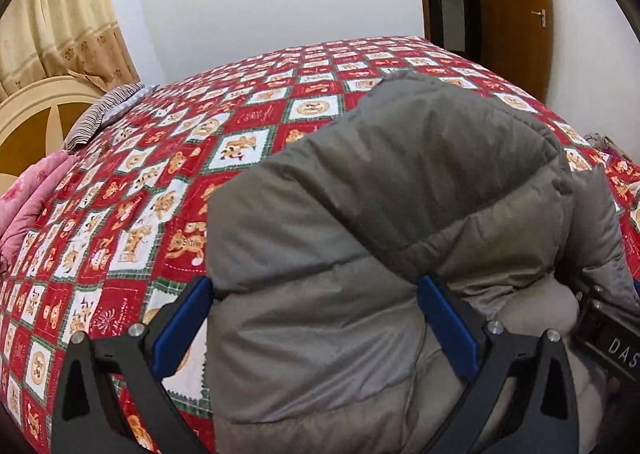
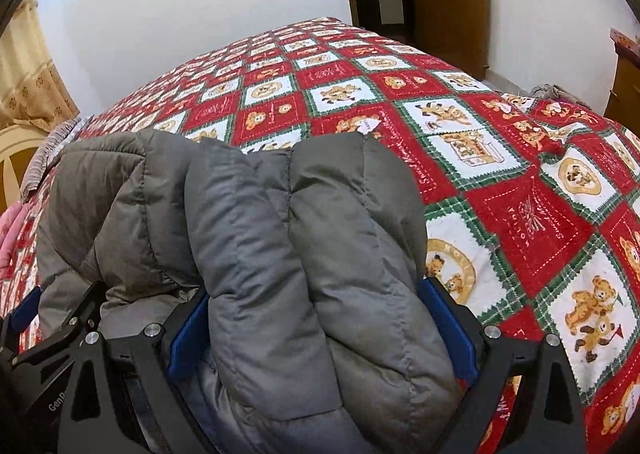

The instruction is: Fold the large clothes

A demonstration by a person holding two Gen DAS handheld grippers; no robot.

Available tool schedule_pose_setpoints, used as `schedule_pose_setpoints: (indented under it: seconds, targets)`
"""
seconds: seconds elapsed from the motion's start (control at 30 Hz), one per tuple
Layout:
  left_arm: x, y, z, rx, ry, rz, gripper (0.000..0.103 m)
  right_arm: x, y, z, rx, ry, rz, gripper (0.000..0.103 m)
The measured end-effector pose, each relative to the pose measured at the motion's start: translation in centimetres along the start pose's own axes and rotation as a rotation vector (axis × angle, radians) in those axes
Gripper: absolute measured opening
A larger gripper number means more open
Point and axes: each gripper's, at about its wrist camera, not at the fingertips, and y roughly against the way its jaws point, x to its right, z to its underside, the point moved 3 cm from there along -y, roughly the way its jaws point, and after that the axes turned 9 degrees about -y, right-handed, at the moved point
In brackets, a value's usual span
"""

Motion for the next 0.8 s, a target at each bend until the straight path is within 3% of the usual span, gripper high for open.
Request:
schedule_pose_setpoints:
  seconds: [0.3, 0.8]
  targets:
    - [0.1, -0.6, 0.2, -0.012, 0.009, 0.017, 0.103, 0.6, -1.4, 0.2, -0.043, -0.022, -0.027, 0.096]
    - [0.2, -1.0, 0.3, -0.019, 0.016, 0.031, 0.103, 0.5, -1.5, 0.4, -0.04, -0.008, -0.022, 0.097]
